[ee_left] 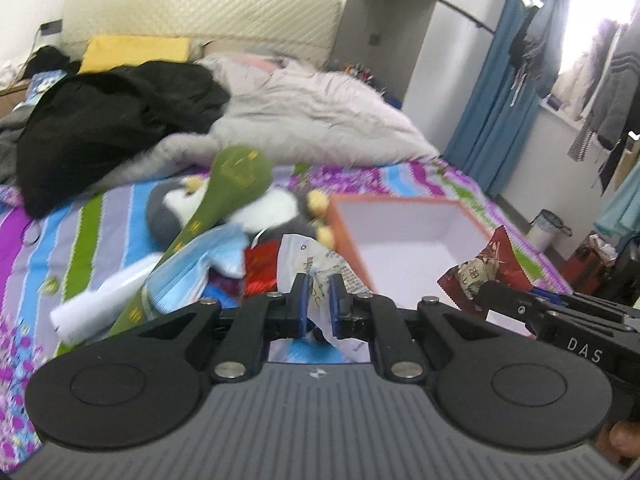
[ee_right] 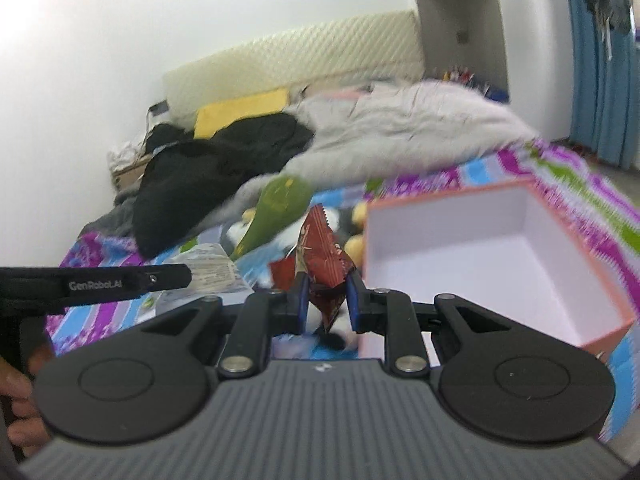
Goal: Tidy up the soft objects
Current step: 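Carry the red packet with the right gripper into the pink box, then open the right gripper to drop the packet and withdraw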
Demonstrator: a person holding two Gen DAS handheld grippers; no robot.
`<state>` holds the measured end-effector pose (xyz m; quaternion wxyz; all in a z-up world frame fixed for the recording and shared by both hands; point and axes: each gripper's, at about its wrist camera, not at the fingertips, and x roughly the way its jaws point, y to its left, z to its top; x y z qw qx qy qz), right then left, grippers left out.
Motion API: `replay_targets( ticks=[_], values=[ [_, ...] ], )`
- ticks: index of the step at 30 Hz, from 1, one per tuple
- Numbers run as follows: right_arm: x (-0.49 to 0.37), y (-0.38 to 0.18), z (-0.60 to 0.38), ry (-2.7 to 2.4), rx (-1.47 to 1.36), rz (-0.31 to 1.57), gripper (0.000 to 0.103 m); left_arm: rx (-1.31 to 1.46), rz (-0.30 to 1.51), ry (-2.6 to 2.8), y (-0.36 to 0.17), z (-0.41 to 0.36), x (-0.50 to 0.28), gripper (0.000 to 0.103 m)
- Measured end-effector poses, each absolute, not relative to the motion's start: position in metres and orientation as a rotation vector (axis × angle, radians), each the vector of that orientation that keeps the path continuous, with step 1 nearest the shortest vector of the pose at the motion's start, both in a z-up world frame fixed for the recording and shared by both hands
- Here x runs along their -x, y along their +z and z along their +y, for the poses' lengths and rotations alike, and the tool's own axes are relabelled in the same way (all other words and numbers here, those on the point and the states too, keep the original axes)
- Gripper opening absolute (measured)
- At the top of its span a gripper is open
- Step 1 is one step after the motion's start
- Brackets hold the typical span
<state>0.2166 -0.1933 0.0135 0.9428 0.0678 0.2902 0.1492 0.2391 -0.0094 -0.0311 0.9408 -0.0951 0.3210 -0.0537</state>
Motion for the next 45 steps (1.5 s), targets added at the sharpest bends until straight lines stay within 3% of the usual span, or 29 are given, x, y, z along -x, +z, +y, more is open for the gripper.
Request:
replay_targets(
  ticks=[11,27,41,44,45],
  values=[
    [-0.259,0.016,-0.257,0.162,-0.134,0.628,0.023,0.183,0.668,-0.243,-0.009,-0.081,-0.305,0.013],
    [-0.308,-0.06,-0.321,0.068,-0.148,0.873,0.023,0.096,0.946,-0.355,-0.091,-0.176,-0.403,0.013],
    [-0.334,-0.121,-0.345,0.06,-0.177,0.997,0.025,0.082,1.059,-0.353,-0.153,-0.201,-0.452,0.013],
    [-0.336,-0.126,-0.348,0.062,-0.201,1.014,0.027,0.089,1.052,-0.345,-0.156,-0.2,-0.451,0.015],
    [-0.336,-0.127,-0.349,0.059,-0.2,1.019,0.029,0.087,1.058,-0.34,-0.157,-0.199,-0.451,0.02]
  ],
)
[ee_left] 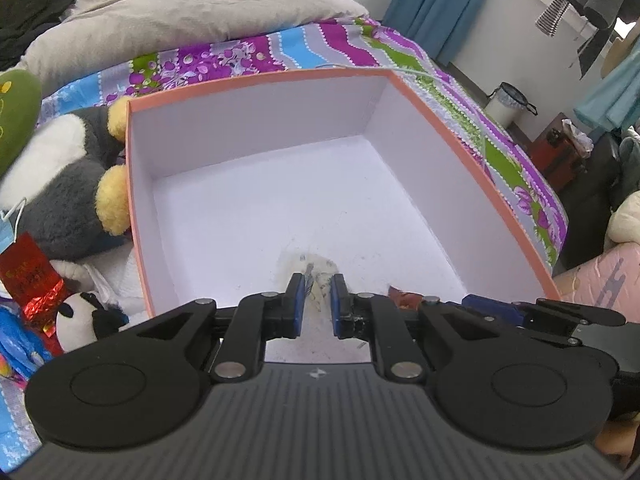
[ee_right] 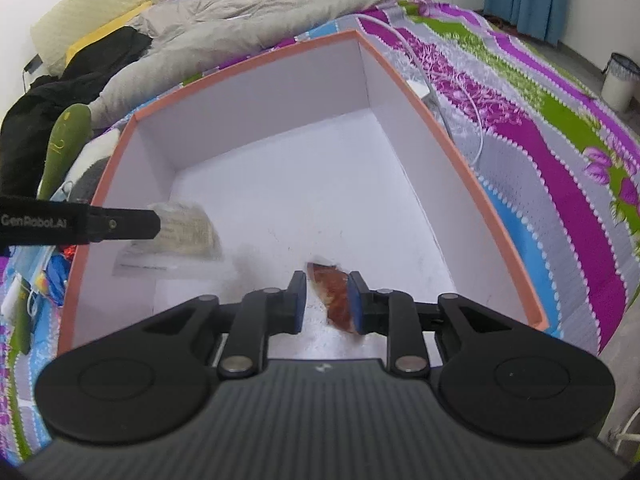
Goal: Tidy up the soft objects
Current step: 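Open the right gripper to drop the packet and withdraw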
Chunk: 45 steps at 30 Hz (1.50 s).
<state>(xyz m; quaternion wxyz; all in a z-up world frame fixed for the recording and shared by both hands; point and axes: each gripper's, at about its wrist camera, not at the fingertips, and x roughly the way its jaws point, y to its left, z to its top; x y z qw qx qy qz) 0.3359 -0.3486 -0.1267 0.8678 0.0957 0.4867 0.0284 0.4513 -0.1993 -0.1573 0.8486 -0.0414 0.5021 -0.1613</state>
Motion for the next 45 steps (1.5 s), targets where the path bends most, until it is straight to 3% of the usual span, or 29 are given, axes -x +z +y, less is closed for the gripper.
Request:
replay_targets(
  ticks=[3,26,37,41,45],
  values=[
    [-0.333,-0.125,-0.35,0.054,-0.206,1.019,0.033,0.085,1.047,-0.346,-0.154,-0.198,-0.447,0.028],
    [-0.242,-0.002,-0.303,0.12,-0.183,0.724,0.034,0.077,0.751,-0.394,-0.019,-0.142,-0.31,0.028],
    [-0.191,0.027,-0.273,0.171,-0.171,0.634,0.034,0.097,0.641,-0.355,0.015,-0.094,-0.229,0.029],
    [-0.176,0.029,-0.262,0.187,-0.163,0.614,0.034,0.112,0.615,-0.332,0.02,-0.078,-0.207,0.039],
    [-0.16,0.029,-0.25,0.201,-0.136,0.593,0.034,0.114,0.596,-0.304,0.021,-0.066,-0.184,0.039]
  ],
)
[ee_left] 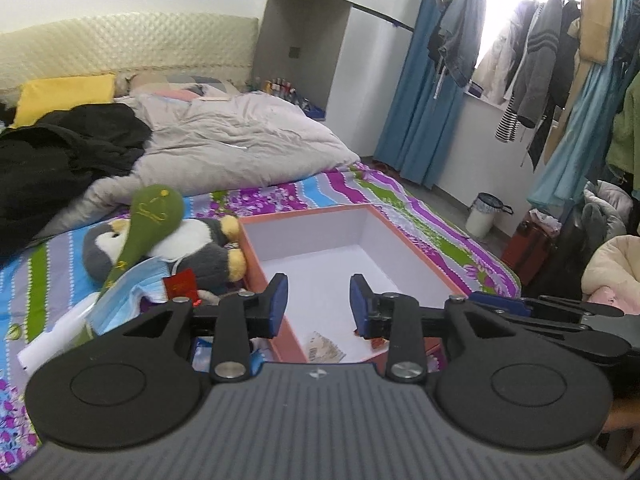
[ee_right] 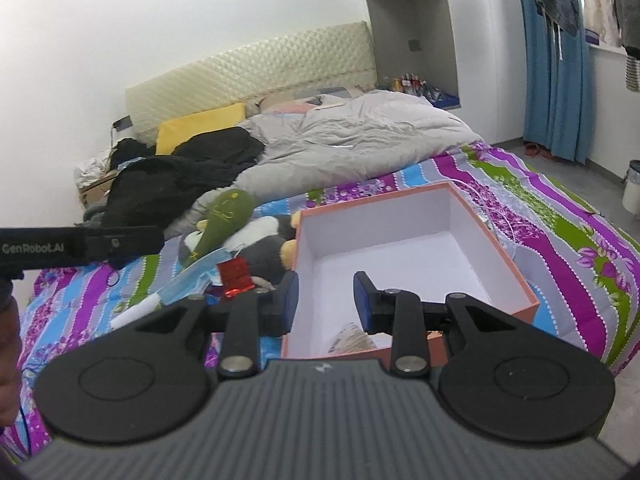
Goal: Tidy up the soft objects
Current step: 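Open the right gripper to drop the packet and withdraw, then move the right gripper back toward the panda plush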
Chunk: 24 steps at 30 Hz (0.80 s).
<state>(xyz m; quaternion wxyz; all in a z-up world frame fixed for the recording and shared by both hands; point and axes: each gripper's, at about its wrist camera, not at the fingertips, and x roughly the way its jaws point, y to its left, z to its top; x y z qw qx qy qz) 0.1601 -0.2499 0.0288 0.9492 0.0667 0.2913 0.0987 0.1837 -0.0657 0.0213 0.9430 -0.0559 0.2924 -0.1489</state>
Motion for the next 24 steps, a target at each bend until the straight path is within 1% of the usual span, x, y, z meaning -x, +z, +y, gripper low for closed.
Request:
replay_targets(
  ticks=[14,24],
  values=[
    [-0.133,0.01,-0.209,0.266,-0.109,0.6,0.034,0.119,0.587,-0.198,0.007,-0.025,-0.134,0.039],
    [-0.122,-0.003,-0.183,0.308,-0.095,0.634,0.034,0.154,0.637,-0.158,-0.022,-0.006,-0.115,0.039]
  ],
)
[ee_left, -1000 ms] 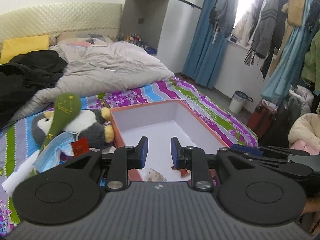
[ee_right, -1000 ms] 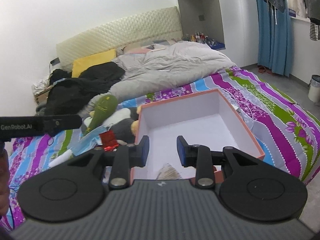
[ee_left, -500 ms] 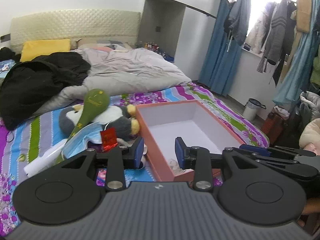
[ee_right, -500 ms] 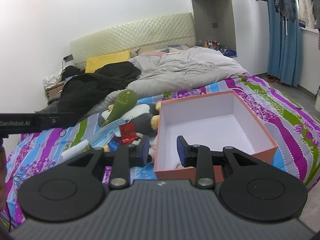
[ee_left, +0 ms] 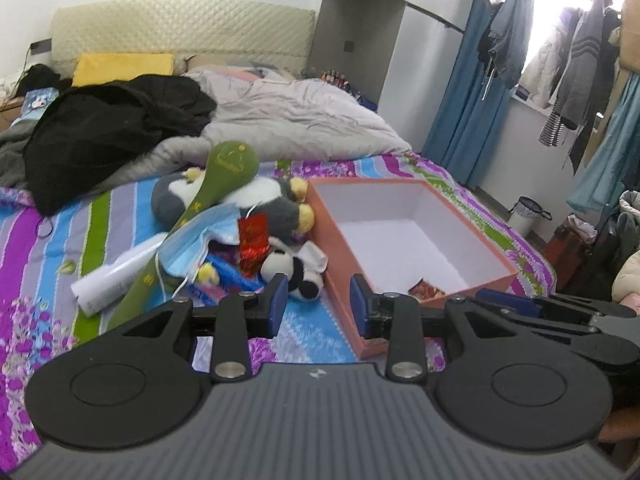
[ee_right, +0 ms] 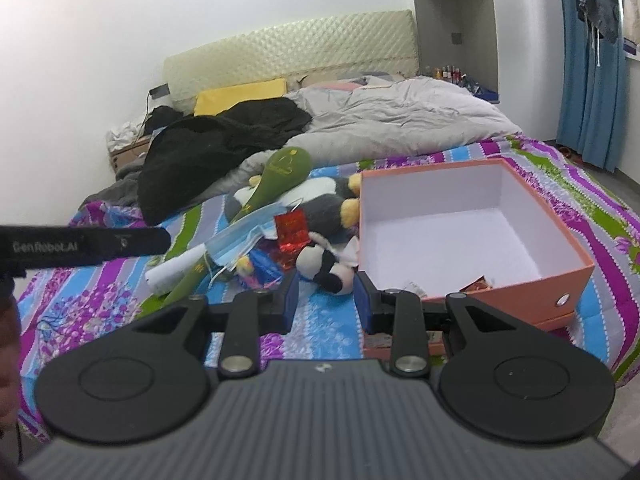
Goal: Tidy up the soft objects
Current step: 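Move the right gripper back toward the panda plush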
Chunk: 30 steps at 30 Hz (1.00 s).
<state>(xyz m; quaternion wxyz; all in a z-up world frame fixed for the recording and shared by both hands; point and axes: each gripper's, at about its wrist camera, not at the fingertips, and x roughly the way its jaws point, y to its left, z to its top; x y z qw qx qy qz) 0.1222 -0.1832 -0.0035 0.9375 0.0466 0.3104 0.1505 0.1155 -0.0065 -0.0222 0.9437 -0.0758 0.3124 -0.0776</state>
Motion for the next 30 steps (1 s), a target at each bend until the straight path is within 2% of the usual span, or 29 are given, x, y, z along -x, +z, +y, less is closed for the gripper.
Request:
replay_targets(
  ticks=[19,30],
  values=[
    [-0.098,-0.029,-0.145,0.366,-0.006,0.684,0.034,0.265,0.748,-0.059,-0.076,0.028,-0.077,0.039],
    [-0.118,-0.045,-0.13,0.348,0.057,0.704,0.034,0.316,0.799,-0.043,-0.096,0.043,-0.103,0.042]
  ],
)
